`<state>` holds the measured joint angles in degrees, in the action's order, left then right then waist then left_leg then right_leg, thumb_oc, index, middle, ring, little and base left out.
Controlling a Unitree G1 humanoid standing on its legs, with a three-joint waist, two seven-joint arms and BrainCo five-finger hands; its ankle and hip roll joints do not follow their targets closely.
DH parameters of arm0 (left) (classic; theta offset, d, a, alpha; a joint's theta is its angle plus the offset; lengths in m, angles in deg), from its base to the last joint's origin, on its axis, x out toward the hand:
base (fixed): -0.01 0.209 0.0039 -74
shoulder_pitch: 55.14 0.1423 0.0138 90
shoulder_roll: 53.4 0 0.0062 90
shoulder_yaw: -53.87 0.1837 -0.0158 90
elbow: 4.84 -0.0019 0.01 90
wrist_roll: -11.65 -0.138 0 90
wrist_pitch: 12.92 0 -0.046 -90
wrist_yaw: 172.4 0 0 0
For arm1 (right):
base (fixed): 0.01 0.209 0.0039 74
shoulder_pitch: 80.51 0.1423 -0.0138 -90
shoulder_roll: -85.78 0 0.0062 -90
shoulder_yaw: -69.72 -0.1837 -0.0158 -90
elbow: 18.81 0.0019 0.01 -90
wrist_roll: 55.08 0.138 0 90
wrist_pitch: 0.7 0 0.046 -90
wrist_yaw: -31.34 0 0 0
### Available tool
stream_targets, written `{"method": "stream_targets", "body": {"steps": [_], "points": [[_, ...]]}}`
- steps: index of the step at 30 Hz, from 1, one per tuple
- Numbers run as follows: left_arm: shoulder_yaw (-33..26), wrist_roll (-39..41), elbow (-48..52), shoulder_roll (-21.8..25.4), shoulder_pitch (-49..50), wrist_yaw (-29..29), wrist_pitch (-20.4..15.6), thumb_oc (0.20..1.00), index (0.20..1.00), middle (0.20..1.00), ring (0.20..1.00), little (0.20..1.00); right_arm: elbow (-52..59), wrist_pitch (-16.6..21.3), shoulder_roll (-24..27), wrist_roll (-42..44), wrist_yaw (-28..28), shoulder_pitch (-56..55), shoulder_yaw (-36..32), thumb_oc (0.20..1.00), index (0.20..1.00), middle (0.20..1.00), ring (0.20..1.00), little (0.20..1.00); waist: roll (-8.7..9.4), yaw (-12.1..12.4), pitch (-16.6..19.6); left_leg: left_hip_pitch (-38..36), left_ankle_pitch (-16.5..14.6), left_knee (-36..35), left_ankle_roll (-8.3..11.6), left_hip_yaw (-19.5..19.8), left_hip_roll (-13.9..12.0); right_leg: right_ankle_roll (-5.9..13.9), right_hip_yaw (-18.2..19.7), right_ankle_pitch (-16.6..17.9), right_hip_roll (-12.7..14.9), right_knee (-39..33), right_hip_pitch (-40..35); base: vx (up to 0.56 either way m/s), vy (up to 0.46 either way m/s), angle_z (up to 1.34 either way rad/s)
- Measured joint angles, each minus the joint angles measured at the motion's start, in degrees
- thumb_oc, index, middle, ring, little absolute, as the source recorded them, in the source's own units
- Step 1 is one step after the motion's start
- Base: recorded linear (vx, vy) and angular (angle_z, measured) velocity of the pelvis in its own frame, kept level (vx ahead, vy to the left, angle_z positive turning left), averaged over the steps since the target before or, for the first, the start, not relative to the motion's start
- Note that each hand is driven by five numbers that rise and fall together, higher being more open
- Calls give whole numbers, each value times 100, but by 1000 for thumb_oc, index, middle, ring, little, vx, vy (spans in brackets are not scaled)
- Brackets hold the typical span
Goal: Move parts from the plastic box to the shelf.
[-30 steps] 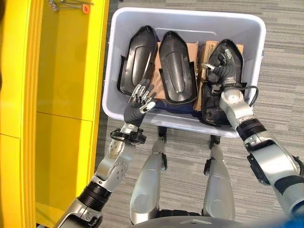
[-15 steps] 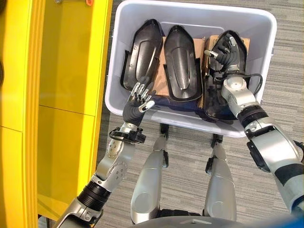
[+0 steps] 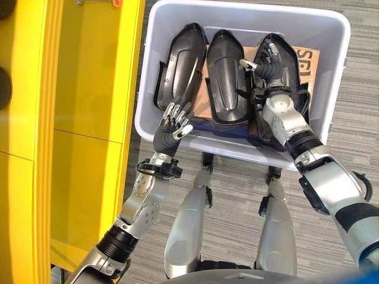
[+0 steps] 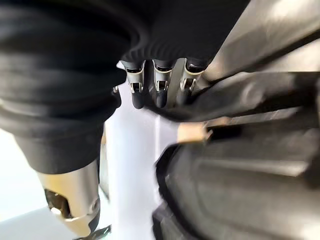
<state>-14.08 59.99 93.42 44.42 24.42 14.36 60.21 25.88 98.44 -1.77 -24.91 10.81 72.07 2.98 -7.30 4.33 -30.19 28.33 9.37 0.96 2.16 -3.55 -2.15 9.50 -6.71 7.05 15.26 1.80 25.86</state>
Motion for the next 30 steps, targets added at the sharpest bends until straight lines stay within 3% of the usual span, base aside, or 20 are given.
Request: {"method": "stream_targets", "body": {"steps": [4, 7, 10, 15, 21, 30], "points": [[-11, 0, 0, 5, -27, 96, -7, 1000, 1000, 1000, 1000, 1000, 1378, 46, 136, -13, -12, -268, 24, 1000, 1000, 1000, 1000, 1000, 0, -32, 0, 3, 0, 1, 0, -8, -9, 1, 21, -80, 16, 149, 87, 0, 0, 0], [-10, -1, 1, 5, -99, 112, -7, 1000, 1000, 1000, 1000, 1000, 1808, 59, 195, -36, -70, -344, 22, 1000, 1000, 1000, 1000, 1000, 2, -47, 0, 2, 0, 6, -1, -24, -11, 2, 51, -131, 23, 269, 147, 0, 0, 0], [-23, -1, 3, 6, -99, 116, -9, 1000, 1000, 1000, 1000, 1000, 3024, 111, 496, -446, -175, -801, -38, 1000, 1000, 1000, 1000, 1000, 29, -147, -10, -28, 3, 10, -6, -56, -21, 2, 82, -137, 22, 304, 147, 1, -1, -1], [-86, -1, 21, 7, -16, 114, -5, 1000, 1000, 1000, 1000, 1000, 3652, 165, 464, -663, -222, -1478, -118, 1000, 1000, 1000, 1000, 1000, 168, -349, -31, -165, 3, 10, -8, -78, -79, -14, 119, -144, -46, 323, 48, 2, -8, -5], [-228, -4, 118, 14, 119, 114, 4, 1000, 1000, 1000, 1000, 1000, 4118, 203, 479, -685, -201, -2258, -254, 1000, 1000, 1000, 1000, 1000, 194, -491, -30, -200, -1, 9, -13, -76, -98, -24, 134, -144, -62, 323, 19, 0, 0, 0], [-306, -33, 182, 15, 261, 142, 9, 1000, 1000, 1000, 1000, 1000, 4634, 247, 524, -1606, -225, -3302, -676, 1000, 1000, 1000, 1000, 1000, 339, -543, -38, -217, -28, -3, -34, -213, -103, -23, 256, -139, -67, 299, 77, 3, -6, -5]]}}
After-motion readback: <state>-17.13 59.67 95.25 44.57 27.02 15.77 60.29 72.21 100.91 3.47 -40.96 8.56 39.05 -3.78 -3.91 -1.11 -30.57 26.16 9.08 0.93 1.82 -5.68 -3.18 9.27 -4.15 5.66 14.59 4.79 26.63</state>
